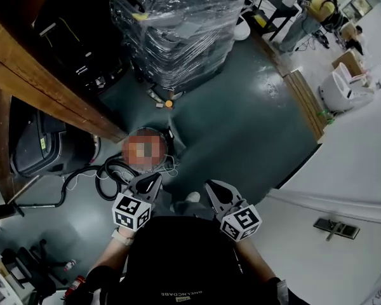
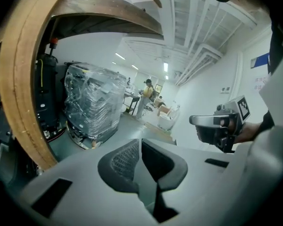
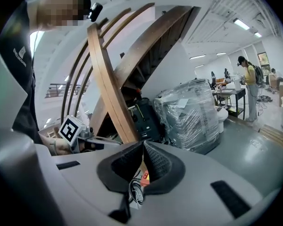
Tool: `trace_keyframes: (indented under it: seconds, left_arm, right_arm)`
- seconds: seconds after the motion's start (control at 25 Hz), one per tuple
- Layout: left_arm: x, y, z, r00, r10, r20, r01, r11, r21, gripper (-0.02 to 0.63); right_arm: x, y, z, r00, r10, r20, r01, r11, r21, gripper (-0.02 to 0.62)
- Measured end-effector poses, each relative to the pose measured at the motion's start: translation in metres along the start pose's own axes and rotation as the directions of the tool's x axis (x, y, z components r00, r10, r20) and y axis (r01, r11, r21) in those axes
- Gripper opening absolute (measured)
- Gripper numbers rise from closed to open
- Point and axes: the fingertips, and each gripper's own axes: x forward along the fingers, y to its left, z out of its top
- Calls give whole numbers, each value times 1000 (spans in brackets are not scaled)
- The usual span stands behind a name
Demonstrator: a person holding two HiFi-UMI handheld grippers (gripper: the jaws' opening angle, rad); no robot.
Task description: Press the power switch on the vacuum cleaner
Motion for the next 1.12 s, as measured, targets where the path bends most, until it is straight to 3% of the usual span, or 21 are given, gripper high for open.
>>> trace_keyframes:
  seconds: [0.2, 0.56, 1.12]
  left_arm:
    - [-9, 65, -23, 994, 109, -13, -110, 993, -47, 15]
    - [7, 185, -83, 960, 247, -132, -259, 962, -83, 17]
    - [71, 326, -191, 880, 323, -348, -372, 924, -84, 15]
  right_arm:
    - [42, 20, 5, 998, 32, -60, -35, 998, -50, 28]
    - [110, 49, 0, 984, 69, -163, -87, 990, -107, 28]
    - [199, 64, -21, 951, 105, -291, -139, 985, -98, 28]
